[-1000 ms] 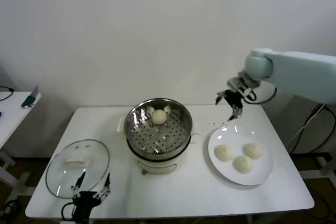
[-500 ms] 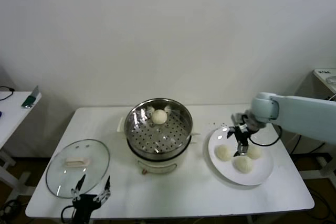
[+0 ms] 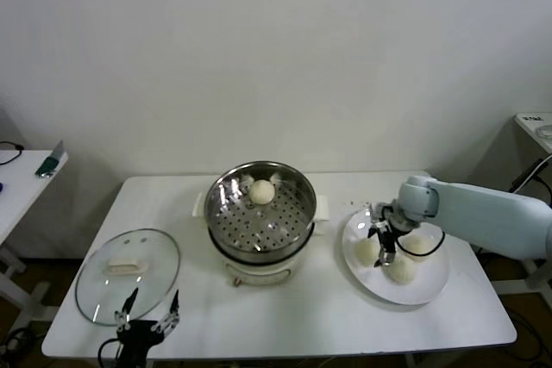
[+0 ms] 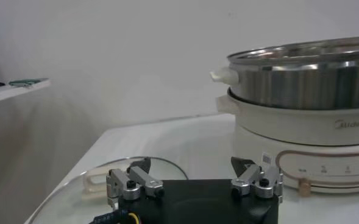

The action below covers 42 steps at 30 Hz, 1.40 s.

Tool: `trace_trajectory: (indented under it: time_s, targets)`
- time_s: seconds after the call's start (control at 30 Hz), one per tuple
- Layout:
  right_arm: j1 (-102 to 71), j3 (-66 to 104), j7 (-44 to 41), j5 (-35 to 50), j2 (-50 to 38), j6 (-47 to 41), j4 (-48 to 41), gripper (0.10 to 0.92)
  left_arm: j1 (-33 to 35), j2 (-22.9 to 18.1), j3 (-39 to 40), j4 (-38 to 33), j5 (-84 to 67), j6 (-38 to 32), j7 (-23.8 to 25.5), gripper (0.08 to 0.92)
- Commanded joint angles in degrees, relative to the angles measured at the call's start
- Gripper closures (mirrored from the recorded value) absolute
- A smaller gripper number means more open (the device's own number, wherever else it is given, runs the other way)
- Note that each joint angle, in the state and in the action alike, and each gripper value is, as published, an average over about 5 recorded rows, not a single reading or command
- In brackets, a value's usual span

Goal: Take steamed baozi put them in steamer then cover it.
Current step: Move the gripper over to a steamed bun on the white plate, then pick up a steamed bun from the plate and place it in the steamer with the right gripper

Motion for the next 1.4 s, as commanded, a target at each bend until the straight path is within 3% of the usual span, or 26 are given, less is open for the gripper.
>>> trace_trajectory:
  time_s: [0.03,0.33,0.57,0.73,1.03,1.2,1.4]
  targets:
    - [-2.32,3.03,0.65,-1.09,1.28,-1.04,-2.33,0.249,-0.06,0.09,-0.01,-0.12,0.04,0.11,0.03,0.177]
    - [4.05,-1.46,-2.28,-0.43,0.81,0.18,0.0,0.379,-0.13,-0.01,0.14,-0.54,0.08,0.17,0.05,0.177]
    - [10.26,-4.64,-3.77,2.01,1.1,0.73,1.96,0.411,-0.06,-0.12,0.54,-0.82,0.17,0.15,-0.02,0.177]
    - [26.82,-14.65,-6.52,7.78,3.25,2.43,5.72,0.414,0.29,0.01,0.58,-1.32,0.18,0.18,0.0,0.177]
    - [52.06,-20.01,-12.43,25.84,16.72,2.42,7.22,0.414,0.34,0.44,0.82,-2.58,0.25,0.44,0.14,0.177]
    - [48.49,-12.6,-7.04,32.72,26.68,-2.73,6.28,0.414,0.31,0.54,0.99,-2.9,0.58,0.38,0.32,0.177]
    - [37.42,-8.31,-1.45,33.36,36.41,-6.68,2.97,0.414,1.03,0.49,0.88,-3.21,0.85,0.35,0.65,0.177]
